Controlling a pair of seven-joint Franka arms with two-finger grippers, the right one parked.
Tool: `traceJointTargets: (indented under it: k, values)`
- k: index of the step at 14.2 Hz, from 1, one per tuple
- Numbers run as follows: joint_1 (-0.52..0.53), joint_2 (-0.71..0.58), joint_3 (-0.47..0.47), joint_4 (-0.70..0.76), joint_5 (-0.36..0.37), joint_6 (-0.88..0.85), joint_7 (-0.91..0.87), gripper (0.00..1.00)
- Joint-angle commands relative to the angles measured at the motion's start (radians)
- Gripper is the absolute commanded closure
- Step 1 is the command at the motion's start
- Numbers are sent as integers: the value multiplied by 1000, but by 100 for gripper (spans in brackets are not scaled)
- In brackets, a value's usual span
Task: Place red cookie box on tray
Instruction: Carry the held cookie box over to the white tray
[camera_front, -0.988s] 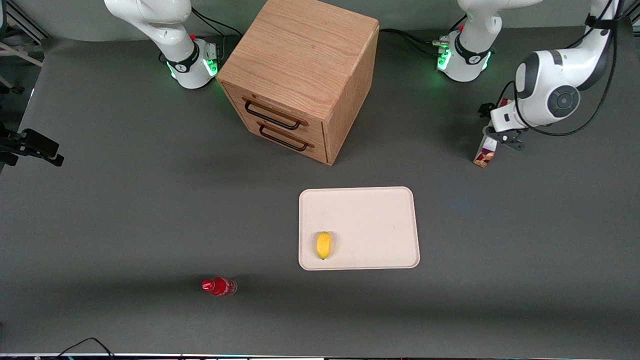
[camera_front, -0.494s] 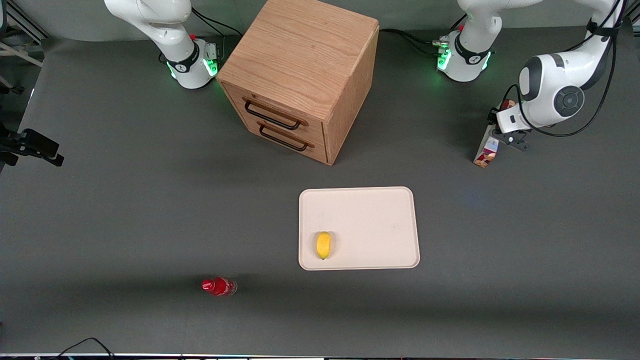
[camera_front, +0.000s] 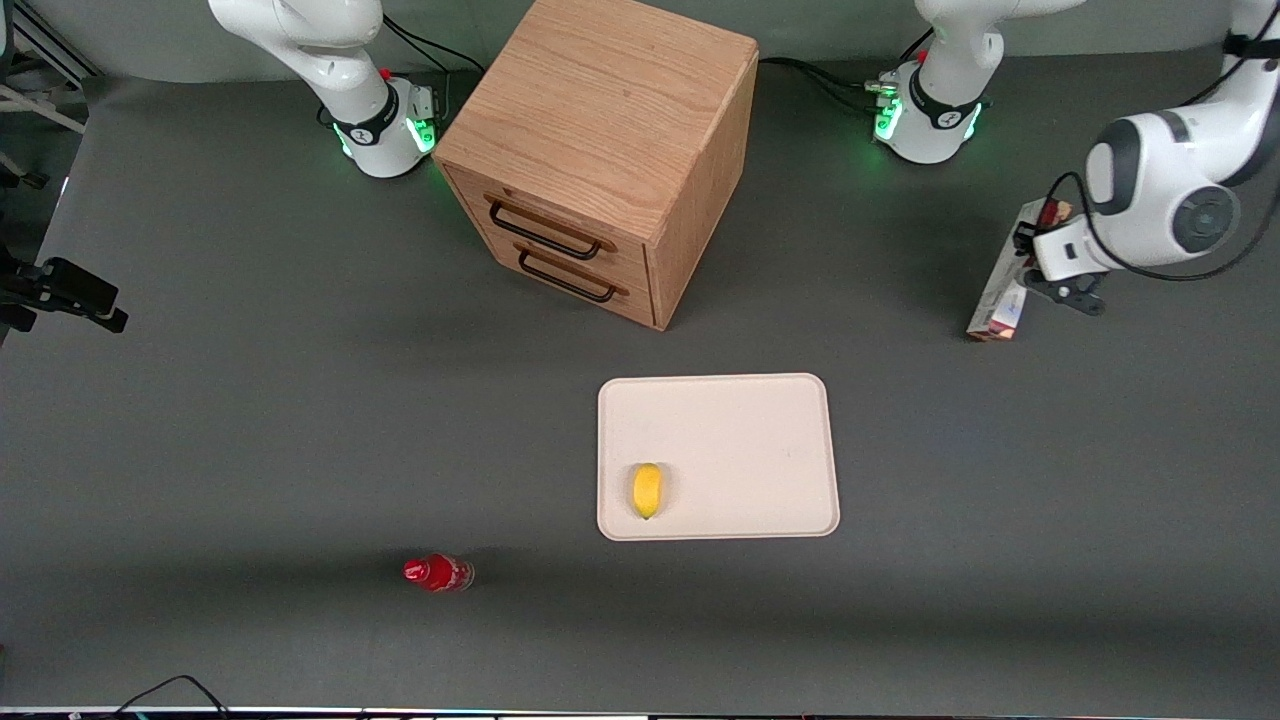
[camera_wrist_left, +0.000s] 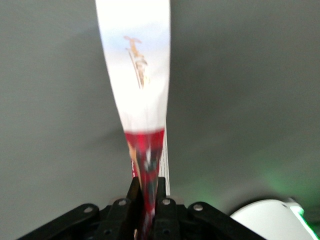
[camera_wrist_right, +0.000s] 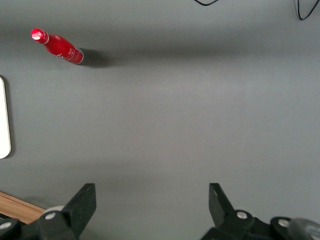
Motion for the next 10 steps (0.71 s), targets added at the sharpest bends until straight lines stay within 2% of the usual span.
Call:
traceJointTargets:
  k: [1, 2, 6, 10]
  values:
    - [-10, -1, -6, 229, -82, -215, -18, 100]
    - [-10, 16, -32, 330, -108, -288, -67, 100]
    - [-12, 154, -170, 709, -118, -508, -393, 100]
    - [-13, 332, -350, 959, -144, -502, -801, 100]
